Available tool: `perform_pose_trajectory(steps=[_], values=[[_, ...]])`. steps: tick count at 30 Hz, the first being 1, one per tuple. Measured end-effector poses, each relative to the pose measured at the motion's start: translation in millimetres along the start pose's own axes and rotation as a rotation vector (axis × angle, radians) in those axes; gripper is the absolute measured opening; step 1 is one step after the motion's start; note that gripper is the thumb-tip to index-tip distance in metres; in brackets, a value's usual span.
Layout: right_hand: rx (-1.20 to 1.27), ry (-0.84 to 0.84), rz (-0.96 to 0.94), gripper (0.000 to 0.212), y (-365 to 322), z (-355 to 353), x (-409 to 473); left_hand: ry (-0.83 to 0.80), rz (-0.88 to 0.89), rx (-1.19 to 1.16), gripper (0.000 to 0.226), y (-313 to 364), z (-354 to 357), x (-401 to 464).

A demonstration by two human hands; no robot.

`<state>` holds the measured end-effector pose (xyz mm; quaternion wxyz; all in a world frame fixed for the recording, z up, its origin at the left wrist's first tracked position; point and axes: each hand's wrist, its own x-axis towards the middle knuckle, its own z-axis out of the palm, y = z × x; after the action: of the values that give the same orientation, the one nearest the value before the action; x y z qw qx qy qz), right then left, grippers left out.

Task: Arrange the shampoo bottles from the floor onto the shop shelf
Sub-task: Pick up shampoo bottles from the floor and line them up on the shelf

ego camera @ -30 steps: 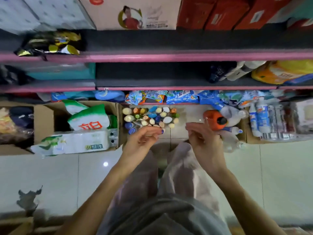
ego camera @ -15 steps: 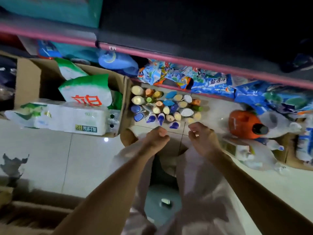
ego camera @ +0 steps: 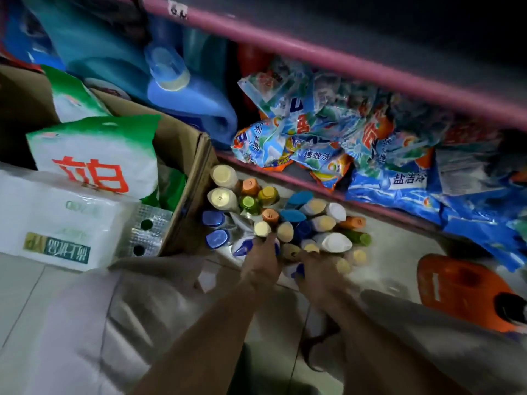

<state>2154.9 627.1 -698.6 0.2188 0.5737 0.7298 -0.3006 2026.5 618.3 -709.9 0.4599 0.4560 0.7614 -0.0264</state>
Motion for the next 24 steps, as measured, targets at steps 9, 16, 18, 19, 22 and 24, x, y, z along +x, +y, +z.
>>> perform_pose_trajectory(steps=[9,16,18,19,22,24], values=[[0.082,0.219,-0.052,0.036,-2.8,6.5,-14.8,0.228,0.218,0.315,0.025,7.4,12.1,0.1],[0.517,0.295,-0.150,0.051,-2.5,-17.7,-55.6,0.227,0.438,0.490,0.027,38.1,-66.9,-57.9],[0.639,0.288,-0.196,0.061,-9.5,-26.1,-63.6,0.244,0.504,0.512,0.028,46.6,-97.1,-80.6],[0.685,0.267,-0.211,0.067,-13.2,-29.5,-66.6,0.242,0.555,0.511,0.028,50.1,-111.5,-92.7],[0.961,0.242,-0.281,0.066,-24.3,-39.4,-77.5,0.252,0.681,0.480,0.029,63.8,-150.9,-136.7],[1.097,0.272,-0.352,0.059,-31.4,-53.0,-89.5,0.269,0.739,0.432,0.025,74.2,-176.5,-162.3]])
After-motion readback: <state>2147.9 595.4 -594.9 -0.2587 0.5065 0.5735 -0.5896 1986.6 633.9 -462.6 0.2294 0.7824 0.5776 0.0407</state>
